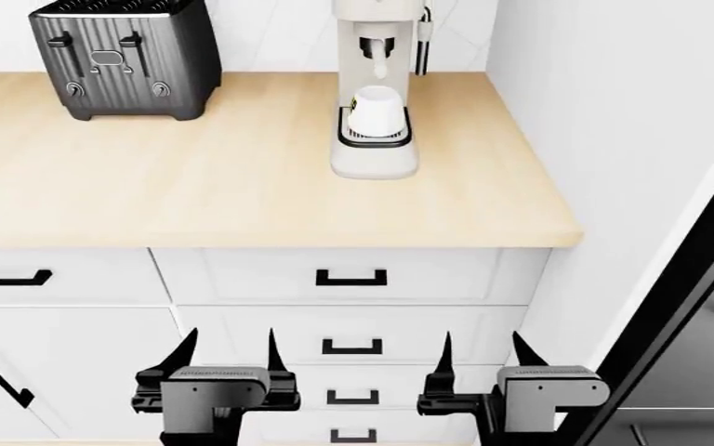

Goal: Press the button on the coffee machine to serve coffee.

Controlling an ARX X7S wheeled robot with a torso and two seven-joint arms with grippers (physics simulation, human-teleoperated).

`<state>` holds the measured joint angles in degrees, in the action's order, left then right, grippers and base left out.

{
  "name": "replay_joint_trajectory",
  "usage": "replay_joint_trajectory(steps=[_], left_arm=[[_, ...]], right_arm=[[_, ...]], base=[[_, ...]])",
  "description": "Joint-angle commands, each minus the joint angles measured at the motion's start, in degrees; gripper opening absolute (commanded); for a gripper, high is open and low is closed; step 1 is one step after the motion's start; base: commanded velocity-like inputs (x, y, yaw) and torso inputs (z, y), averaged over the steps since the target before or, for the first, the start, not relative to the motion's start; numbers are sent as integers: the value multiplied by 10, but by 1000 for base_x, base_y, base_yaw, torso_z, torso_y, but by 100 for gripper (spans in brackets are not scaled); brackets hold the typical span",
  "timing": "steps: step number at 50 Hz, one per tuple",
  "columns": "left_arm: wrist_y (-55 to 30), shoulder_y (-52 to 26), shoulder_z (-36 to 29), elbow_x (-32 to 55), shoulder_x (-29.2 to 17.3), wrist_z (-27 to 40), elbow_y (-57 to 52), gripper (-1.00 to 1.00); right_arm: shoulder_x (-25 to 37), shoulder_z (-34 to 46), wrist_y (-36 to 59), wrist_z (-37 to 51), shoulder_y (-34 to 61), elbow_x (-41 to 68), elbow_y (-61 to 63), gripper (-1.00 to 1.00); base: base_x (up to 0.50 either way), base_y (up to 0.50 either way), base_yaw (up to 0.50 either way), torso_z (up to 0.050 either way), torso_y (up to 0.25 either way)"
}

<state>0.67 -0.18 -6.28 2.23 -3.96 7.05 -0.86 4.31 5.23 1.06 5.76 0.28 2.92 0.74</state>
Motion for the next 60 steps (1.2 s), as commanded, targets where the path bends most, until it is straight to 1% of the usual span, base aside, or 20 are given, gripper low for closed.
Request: replay_joint_trajectory(steps=[1,3,5,8,9,10,13,14,16,23,27,37,39,44,56,60], left_arm=[[-45,10,9,15,-7,7,-60,100],[-76,8,14,25,-10,11,-97,100],[-156,-7,7,27,-19,11,-156,100],[-217,-23,3,36,-21,15,-206,100],[-259,-31,-4,35,-31,11,-231,100],[-268,-33,-6,34,-34,12,-240,100],[-342,-58,2,55,-36,12,-298,100],[-352,-61,2,57,-37,12,-304,100],[-402,-75,6,73,-40,10,-330,100],[-488,-121,23,87,-44,27,-373,100],[-535,-158,29,97,-47,29,-378,100],[-594,-205,34,110,-58,32,-401,100],[-596,-206,26,108,-61,32,-399,100],[-598,-206,40,116,-65,28,-393,100],[-603,-212,37,122,-65,30,-391,100],[-604,-212,39,126,-67,29,-394,100]], right_arm=[[2,-1,31,22,-9,-15,52,100],[2,-6,50,27,-13,-6,84,100],[9,-5,92,34,-11,-16,133,100],[17,-3,134,35,-1,-15,176,100],[20,-2,155,36,3,-16,199,100],[21,-2,163,36,4,-16,208,100],[28,-7,223,34,20,-6,266,100],[30,-7,230,35,22,-7,275,100],[36,-6,284,35,36,-7,316,100],[44,-28,396,43,75,9,412,100],[58,-32,467,41,130,10,444,100],[77,-47,578,41,194,15,486,100],[80,-52,585,39,192,17,488,100],[83,-55,586,41,178,18,505,100],[100,-69,635,34,196,26,541,100],[103,-79,638,32,194,28,547,100]], base=[[0,0,0,0,0],[0,0,0,0,0],[0,0,0,0,0],[0,0,0,0,0],[0,0,0,0,0],[0,0,0,0,0],[0,0,0,0,0],[0,0,0,0,0],[0,0,0,0,0],[0,0,0,0,0],[0,0,0,0,0],[0,0,0,0,0],[0,0,0,0,0],[68,66,0,0,0],[172,221,0,0,0],[173,148,0,0,0]])
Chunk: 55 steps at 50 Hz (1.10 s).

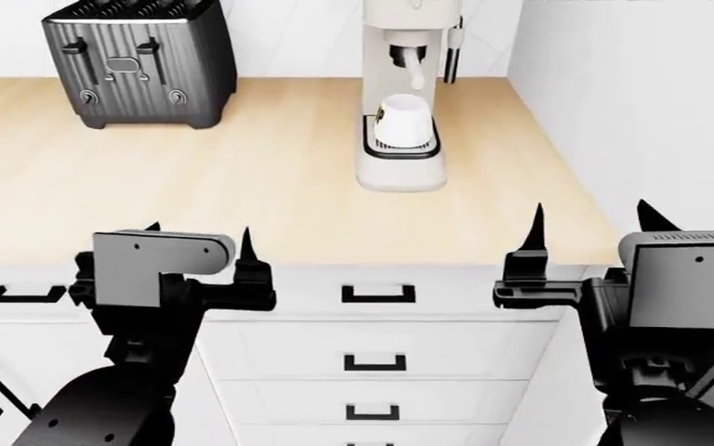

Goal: Press the button on the coffee machine to serve coffee.

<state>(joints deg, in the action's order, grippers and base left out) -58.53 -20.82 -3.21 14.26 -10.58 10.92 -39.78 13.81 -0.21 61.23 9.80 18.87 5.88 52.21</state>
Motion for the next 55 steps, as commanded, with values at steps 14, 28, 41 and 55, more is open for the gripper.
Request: replay_joint_trajectory(steps=[14,28,41,55], left_arm=[[-16,-8,12,13,-5,-7,-13,100],[2,1,13,16,-7,-5,-2,100],[1,3,13,22,-11,-3,-7,100],[1,5,12,26,-11,3,-8,100]], right_arm=[[26,-28,65,-16,22,7,41,100],[27,-9,55,-15,20,10,27,100],[39,-28,75,-18,25,15,46,100],[42,-36,71,-21,21,22,44,100]], base=[[173,3,0,0,0],[232,51,0,0,0],[251,149,0,0,0],[225,19,0,0,0]])
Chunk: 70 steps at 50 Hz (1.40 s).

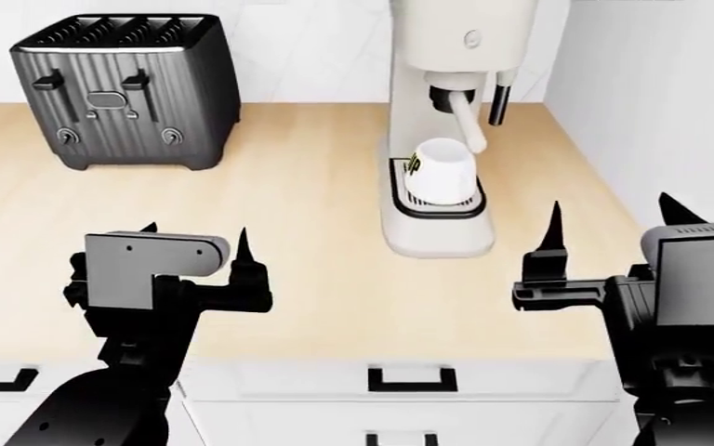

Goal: Press the button on the coffee machine to serve coffee.

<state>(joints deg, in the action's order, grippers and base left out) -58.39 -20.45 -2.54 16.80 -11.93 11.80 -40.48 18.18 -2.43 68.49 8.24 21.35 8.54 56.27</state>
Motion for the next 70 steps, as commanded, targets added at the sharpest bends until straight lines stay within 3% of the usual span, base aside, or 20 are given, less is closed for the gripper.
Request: replay_joint_trajectory(steps=[1,70], left_arm=[[-1,2,8,3,1,-7,-2,100],[7,6,12,23,-14,12,-4,100]], right_arm=[[-1,-13,-3,-4,-4,-5,3,100],[6,-11,-14,7,-3,15,-4,100]], base=[[219,-121,0,0,0],[137,-20,0,0,0]])
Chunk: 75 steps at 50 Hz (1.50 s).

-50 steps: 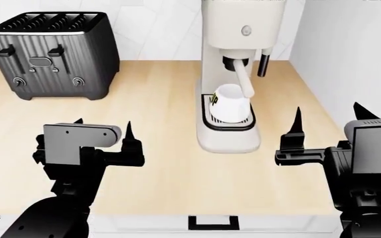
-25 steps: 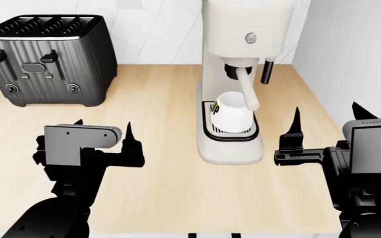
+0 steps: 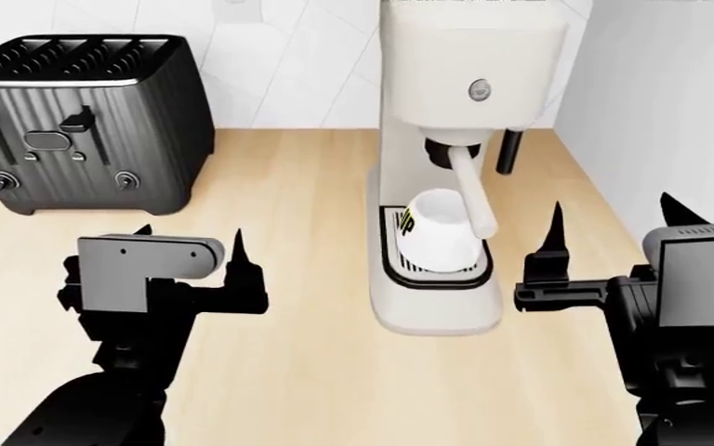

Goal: Press the button on the coffee machine to serve coffee.

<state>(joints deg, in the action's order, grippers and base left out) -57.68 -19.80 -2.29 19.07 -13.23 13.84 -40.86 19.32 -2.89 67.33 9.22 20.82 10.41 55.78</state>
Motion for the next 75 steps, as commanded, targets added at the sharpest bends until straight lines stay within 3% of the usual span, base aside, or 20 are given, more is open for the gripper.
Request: replay_joint_trajectory(steps=[1,36,45,49,53,56,59,67,75], left_arm=[[-1,-1,9,1,-1,-8,0,100],[6,-1,-4,5,-7,3,4,100],[6,0,0,9,-10,3,4,100],[9,0,-4,8,-9,5,8,100],[12,1,-7,8,-9,6,11,100],[10,1,-4,11,-12,4,10,100],[5,1,2,16,-15,4,4,100],[4,1,0,17,-15,8,4,100],[8,4,3,20,-19,7,5,100]], right_arm=[[-4,-5,-4,-2,2,-4,0,100],[-1,-14,-9,7,-13,4,8,100],[8,-24,73,6,42,30,41,100],[67,-60,138,144,112,255,42,100],[63,-146,224,275,183,499,39,100],[90,-149,224,414,226,683,-3,100],[159,-85,182,602,288,886,-51,100],[243,45,72,771,391,1065,-66,100],[293,94,16,797,435,1121,-55,100]], base=[[121,0,0,0,0],[91,0,0,0,0],[0,0,0,0,0],[0,0,0,0,0],[0,0,0,0,0],[0,0,0,0,0],[0,0,0,0,0],[0,0,0,0,2],[0,0,0,0,3]])
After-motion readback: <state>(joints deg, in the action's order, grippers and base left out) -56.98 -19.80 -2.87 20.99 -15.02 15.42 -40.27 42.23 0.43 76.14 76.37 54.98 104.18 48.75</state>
